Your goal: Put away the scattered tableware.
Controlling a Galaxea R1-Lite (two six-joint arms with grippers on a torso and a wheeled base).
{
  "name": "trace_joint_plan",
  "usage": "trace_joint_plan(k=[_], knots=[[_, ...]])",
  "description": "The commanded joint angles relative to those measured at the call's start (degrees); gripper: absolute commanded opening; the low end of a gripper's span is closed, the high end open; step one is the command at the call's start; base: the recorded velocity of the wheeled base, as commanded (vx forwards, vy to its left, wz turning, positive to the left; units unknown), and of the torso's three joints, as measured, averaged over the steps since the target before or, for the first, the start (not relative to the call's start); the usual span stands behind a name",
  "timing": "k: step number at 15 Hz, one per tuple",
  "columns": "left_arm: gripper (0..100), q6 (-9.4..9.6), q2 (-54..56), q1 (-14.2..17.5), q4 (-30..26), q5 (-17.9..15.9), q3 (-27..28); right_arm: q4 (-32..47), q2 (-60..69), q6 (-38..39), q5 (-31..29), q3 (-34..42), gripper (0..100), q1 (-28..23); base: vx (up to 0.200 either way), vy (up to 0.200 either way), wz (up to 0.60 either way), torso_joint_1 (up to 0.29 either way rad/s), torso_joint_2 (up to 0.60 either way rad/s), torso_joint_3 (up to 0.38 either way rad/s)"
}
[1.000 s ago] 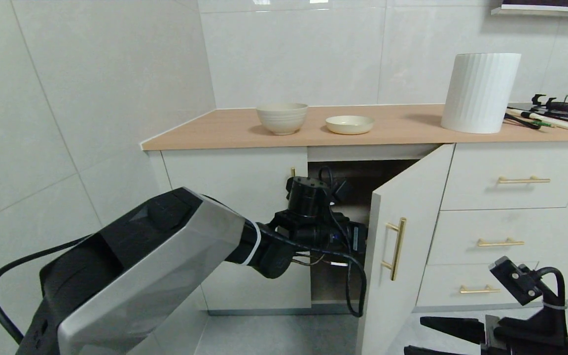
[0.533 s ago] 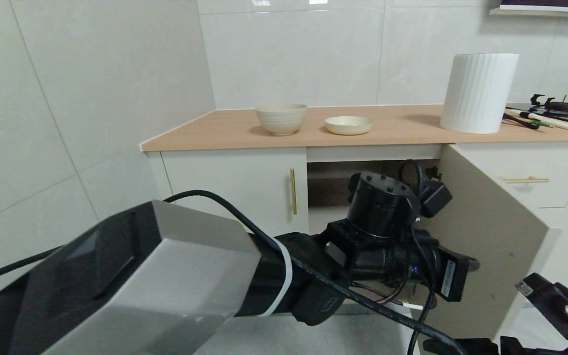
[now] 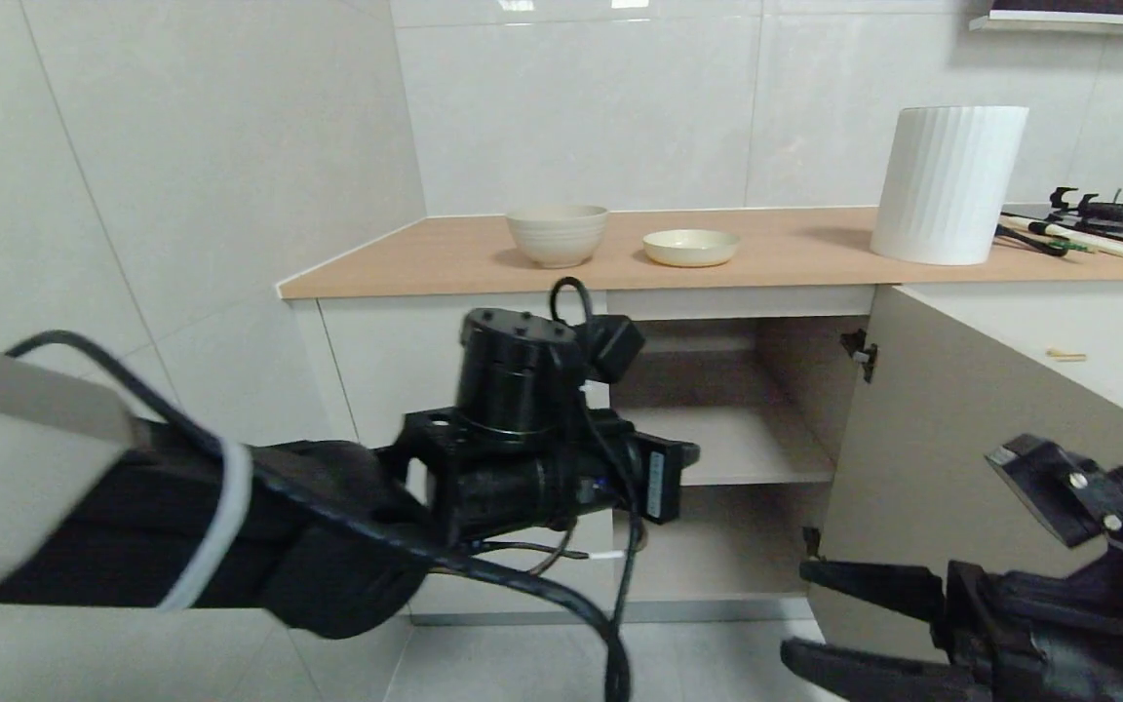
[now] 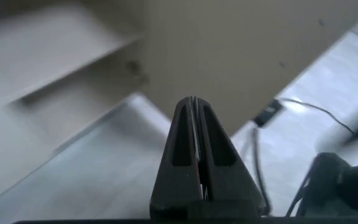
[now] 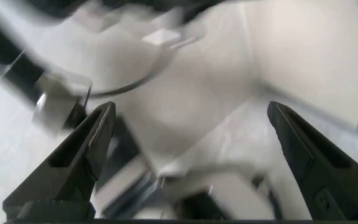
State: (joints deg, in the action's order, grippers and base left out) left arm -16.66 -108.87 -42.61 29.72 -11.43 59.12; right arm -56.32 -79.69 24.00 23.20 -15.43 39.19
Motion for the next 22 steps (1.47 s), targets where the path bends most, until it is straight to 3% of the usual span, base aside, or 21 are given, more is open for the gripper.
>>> trace_joint_plan(k=[1, 3, 6, 10, 11, 15, 20, 22], knots=[[0, 1.46, 22.7, 7.2, -5.1, 3.2, -13.8, 0.1, -9.3, -0.1, -0.2, -9.3, 100, -2.1, 0.000, 0.000, 0.00, 0.000, 0.00, 0.000], [0, 1.37, 31.5, 11.1, -11.6, 3.0, -15.4, 3.8, -14.9, -3.3, -1.7, -17.8, 100, -2.2, 0.000, 0.000, 0.00, 0.000, 0.00, 0.000], [0, 1.28, 36.5, 15.8, -13.7, 2.7, -16.6, 21.3, -18.7, -9.1, -18.6, -34.5, 100, -1.9, 0.000, 0.000, 0.00, 0.000, 0.00, 0.000], [0, 0.84, 36.1, 20.0, -13.8, 2.6, -17.2, 37.0, -12.3, -9.5, -18.1, -42.6, 100, -2.1, 0.000, 0.000, 0.00, 0.000, 0.00, 0.000], [100, 0.58, 35.5, 21.4, -13.5, 2.2, -17.1, 42.0, -10.9, -9.5, -18.2, -43.6, 100, -2.1, 0.000, 0.000, 0.00, 0.000, 0.00, 0.000], [100, -1.62, 34.6, 23.6, -13.1, 0.0, -17.1, 46.0, -9.3, -9.3, -18.9, -44.2, 100, -2.1, 0.000, 0.000, 0.00, 0.000, 0.00, 0.000], [100, -1.18, 35.1, 23.6, -13.7, 0.1, -17.1, 48.8, -6.4, -9.0, -19.0, -45.2, 100, -2.1, 0.000, 0.000, 0.00, 0.000, 0.00, 0.000], [100, -0.30, 35.5, 23.7, -14.3, 0.0, -17.2, 48.8, -5.5, -8.4, -18.9, -45.3, 100, -2.1, 0.200, 0.000, 0.00, 0.002, 0.00, 0.000]])
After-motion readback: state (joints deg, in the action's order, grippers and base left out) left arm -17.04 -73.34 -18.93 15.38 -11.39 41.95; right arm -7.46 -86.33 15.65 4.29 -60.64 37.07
